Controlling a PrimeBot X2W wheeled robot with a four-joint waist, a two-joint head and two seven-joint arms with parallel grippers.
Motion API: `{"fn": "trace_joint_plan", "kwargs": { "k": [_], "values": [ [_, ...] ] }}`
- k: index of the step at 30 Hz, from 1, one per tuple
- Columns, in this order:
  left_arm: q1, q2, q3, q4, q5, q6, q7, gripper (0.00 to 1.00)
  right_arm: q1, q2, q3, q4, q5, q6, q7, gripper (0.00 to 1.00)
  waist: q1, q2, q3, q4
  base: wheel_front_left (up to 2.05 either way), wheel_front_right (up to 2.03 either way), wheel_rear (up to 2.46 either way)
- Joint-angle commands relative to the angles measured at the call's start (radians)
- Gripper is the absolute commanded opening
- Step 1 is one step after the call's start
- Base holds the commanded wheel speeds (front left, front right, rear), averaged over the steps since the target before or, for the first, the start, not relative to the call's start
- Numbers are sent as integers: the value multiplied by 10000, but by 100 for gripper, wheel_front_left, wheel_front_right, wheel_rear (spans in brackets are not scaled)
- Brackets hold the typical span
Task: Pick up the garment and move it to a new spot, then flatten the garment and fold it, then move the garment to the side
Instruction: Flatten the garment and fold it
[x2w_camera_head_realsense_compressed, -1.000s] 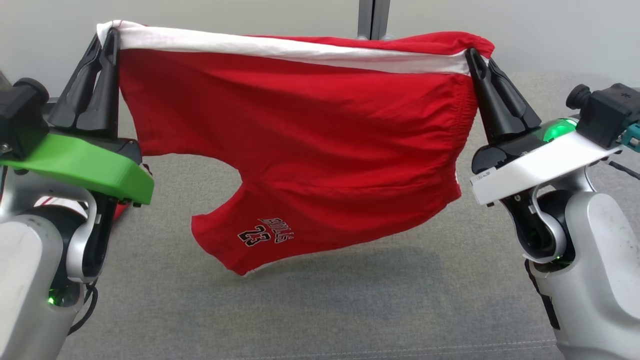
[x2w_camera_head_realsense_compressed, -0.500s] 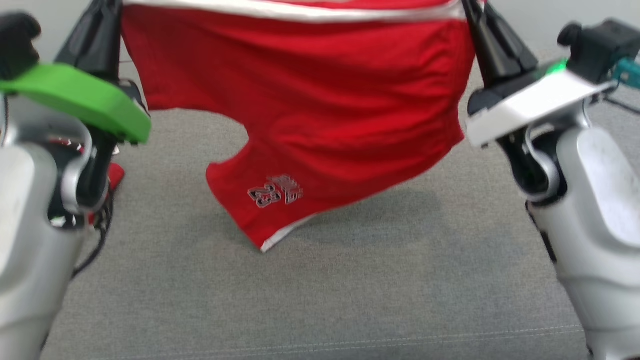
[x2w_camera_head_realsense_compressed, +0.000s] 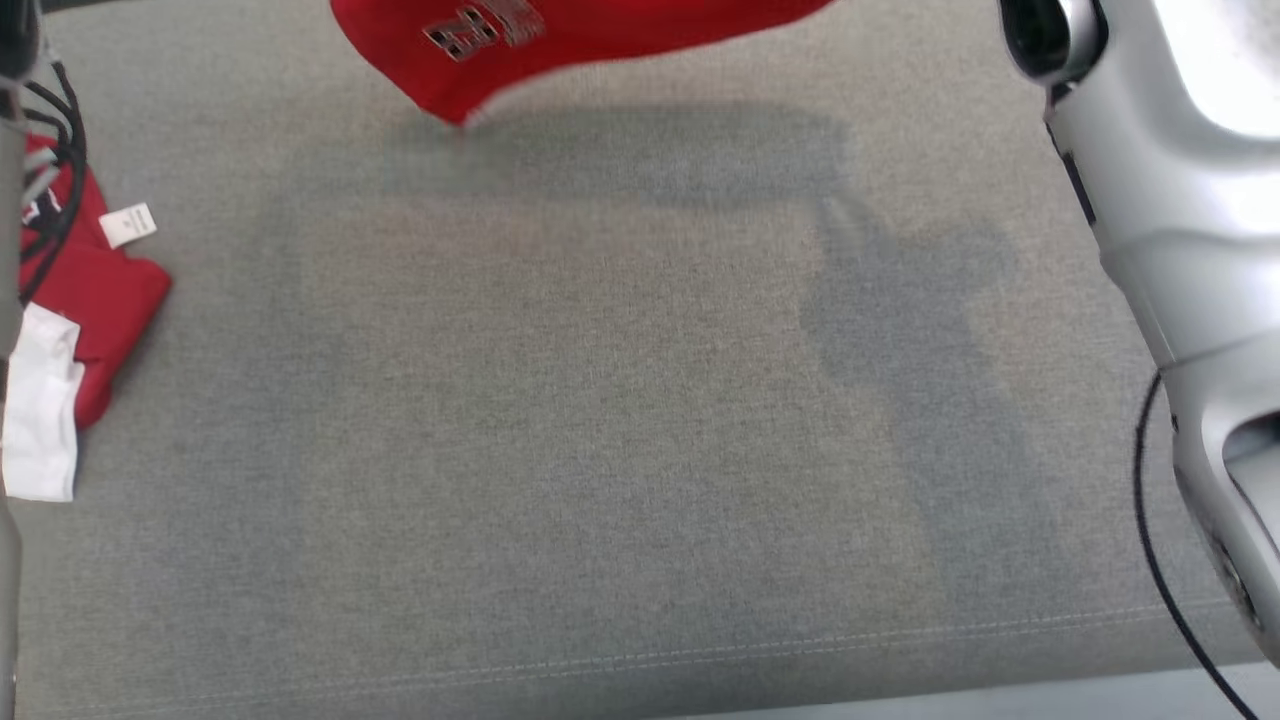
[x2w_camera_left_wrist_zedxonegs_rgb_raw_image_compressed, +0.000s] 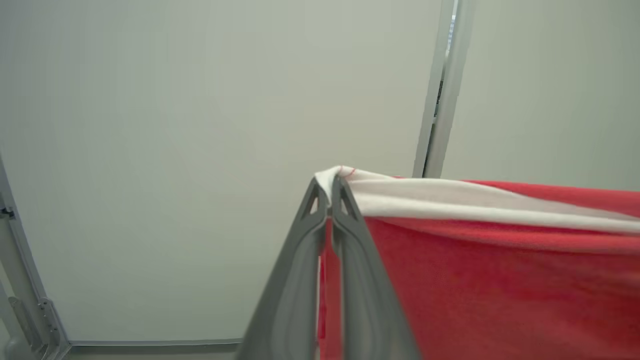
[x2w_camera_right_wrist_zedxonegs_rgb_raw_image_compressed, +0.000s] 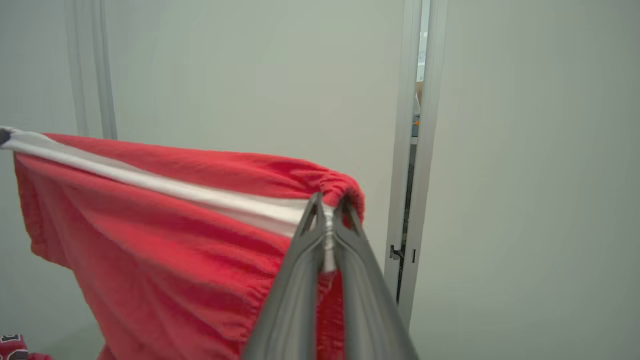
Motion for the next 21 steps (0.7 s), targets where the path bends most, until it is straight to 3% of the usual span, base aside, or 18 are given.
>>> {"fn": "trace_joint_plan", "kwargs": {
  "k": [1,6,12,16,21],
  "values": [
    [-362,-99,74,442,-38,-94,-165,0,-364,27,-176,676,20,-26,-75,0,-1,0,593,-192,0,0,0],
    [-1540,-454,-22,2007,96,-519,-915,0,-1803,425,-447,2458,-295,-24,-183,0,-1,0,1278,-95,0,0,0],
    [-1726,-1171,-348,3218,-40,-950,-1570,0,-2070,593,-78,3177,-545,-21,-195,0,-1,0,2245,129,0,0,0],
    [-1007,-1582,-688,3704,-113,-1073,-1941,0,-1457,340,830,2494,-591,-18,-199,0,-1,0,2586,289,0,0,0],
    [700,-1815,-659,3633,-491,-1143,-2489,0,594,-258,1333,1002,611,-21,-201,0,-1,0,2452,310,0,0,0]
  ]
}}
